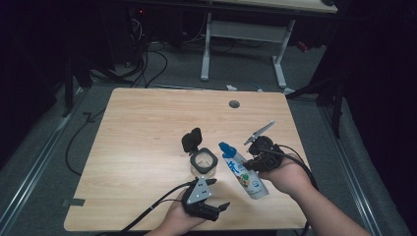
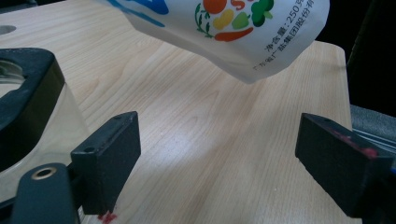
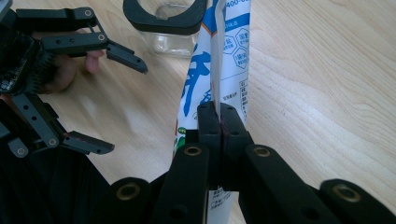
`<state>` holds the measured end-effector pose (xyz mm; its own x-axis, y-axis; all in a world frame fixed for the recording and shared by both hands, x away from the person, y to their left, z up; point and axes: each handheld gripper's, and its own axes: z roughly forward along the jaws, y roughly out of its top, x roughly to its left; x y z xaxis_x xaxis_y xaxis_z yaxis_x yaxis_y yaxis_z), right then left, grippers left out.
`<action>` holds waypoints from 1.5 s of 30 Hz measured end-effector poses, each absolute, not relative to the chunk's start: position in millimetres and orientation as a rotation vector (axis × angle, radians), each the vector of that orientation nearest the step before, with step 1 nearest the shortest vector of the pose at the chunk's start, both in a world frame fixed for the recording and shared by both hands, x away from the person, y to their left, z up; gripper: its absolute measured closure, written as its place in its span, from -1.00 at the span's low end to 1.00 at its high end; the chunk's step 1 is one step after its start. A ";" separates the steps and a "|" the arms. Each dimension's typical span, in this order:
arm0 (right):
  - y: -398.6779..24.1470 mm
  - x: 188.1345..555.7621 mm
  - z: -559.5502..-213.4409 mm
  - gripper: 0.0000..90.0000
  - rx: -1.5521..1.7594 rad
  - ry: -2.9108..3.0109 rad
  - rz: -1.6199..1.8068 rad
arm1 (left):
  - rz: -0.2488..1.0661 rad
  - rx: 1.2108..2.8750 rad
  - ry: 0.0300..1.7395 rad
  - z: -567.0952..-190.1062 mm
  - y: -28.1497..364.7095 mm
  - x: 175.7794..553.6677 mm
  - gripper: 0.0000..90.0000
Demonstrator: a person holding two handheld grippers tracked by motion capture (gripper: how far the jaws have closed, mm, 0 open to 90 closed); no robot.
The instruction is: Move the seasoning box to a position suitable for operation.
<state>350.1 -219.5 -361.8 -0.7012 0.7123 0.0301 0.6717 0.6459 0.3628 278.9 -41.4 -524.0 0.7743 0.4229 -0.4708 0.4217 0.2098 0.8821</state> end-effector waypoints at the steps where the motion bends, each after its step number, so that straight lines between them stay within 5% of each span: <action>1: -218.1 350.3 -362.2 1.00 1.160 2.746 0.531 | -0.004 1.397 0.749 -523.7 -42.8 278.8 -0.68; 25: -187.5 351.6 -353.7 1.00 1.080 2.776 0.564 | -0.028 1.422 0.751 -529.2 -84.2 290.7 -0.68; 36: -180.5 349.8 -348.8 1.00 1.062 2.769 0.601 | -0.021 1.398 0.808 -527.0 -90.9 296.5 -0.55; 45: -183.5 349.5 -348.8 1.00 1.067 2.755 0.608 | 0.018 1.400 0.759 -524.0 -87.9 288.8 -0.24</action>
<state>349.5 -183.5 -348.8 -0.7427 0.6690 0.0281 0.6187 0.6697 0.4107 288.8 -87.9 -524.0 0.7676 0.4394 -0.4665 0.4171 0.2101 0.8842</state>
